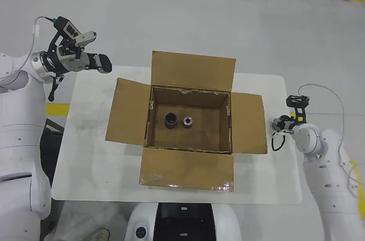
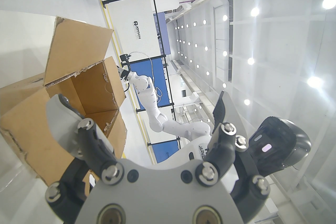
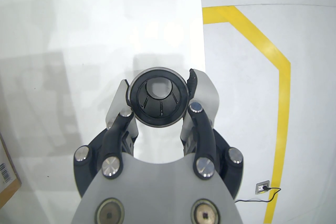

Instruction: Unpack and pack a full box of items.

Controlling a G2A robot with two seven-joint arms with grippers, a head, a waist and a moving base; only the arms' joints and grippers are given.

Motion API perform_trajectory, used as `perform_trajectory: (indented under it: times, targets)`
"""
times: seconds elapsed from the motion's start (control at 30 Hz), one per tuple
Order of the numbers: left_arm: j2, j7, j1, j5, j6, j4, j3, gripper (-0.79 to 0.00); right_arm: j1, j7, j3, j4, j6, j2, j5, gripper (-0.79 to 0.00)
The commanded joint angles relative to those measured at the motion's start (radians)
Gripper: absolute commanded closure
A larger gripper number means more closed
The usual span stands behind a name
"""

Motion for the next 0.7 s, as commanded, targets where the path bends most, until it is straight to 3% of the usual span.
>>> perform_trajectory:
  times: [0.0, 0.03, 0.07, 0.1, 0.13, 0.17, 0.2, 0.3, 0.47, 0.67]
  targets:
    - [0.000, 0.000, 0.000, 0.000, 0.000, 0.000, 0.000, -0.785, 0.000, -0.002, -0.004, 0.006, 0.002, -0.001, 0.004, 0.000]
    - [0.000, 0.000, 0.000, 0.000, 0.000, 0.000, 0.000, -0.785, 0.000, -0.002, -0.006, 0.009, 0.003, -0.002, 0.005, 0.000]
    - [0.000, 0.000, 0.000, 0.000, 0.000, 0.000, 0.000, -0.785, 0.000, -0.002, -0.009, 0.012, 0.003, -0.002, 0.004, -0.092]
    - [0.000, 0.000, 0.000, 0.000, 0.000, 0.000, 0.000, -0.785, -0.001, -0.001, -0.010, 0.014, 0.004, -0.002, 0.005, -0.299]
    - [0.000, 0.000, 0.000, 0.000, 0.000, 0.000, 0.000, -0.785, -0.001, -0.002, -0.011, 0.016, 0.005, -0.002, 0.005, -0.379]
    - [0.000, 0.000, 0.000, 0.000, 0.000, 0.000, 0.000, -0.785, -0.001, 0.002, -0.013, 0.018, 0.007, -0.002, 0.000, -0.523]
    - [0.000, 0.000, 0.000, 0.000, 0.000, 0.000, 0.000, -0.785, -0.001, 0.004, -0.014, 0.018, 0.006, -0.002, -0.002, -0.591]
    - [0.000, 0.000, 0.000, 0.000, 0.000, 0.000, 0.000, -0.785, -0.001, 0.011, -0.012, 0.019, 0.012, -0.002, 0.001, -0.600]
    - [0.000, 0.000, 0.000, 0.000, 0.000, 0.000, 0.000, -0.785, -0.004, 0.016, 0.008, -0.032, 0.019, 0.001, -0.002, -0.785]
    - [0.000, 0.000, 0.000, 0.000, 0.000, 0.000, 0.000, -0.785, -0.016, 0.024, 0.049, -0.132, 0.025, 0.007, -0.006, -0.785]
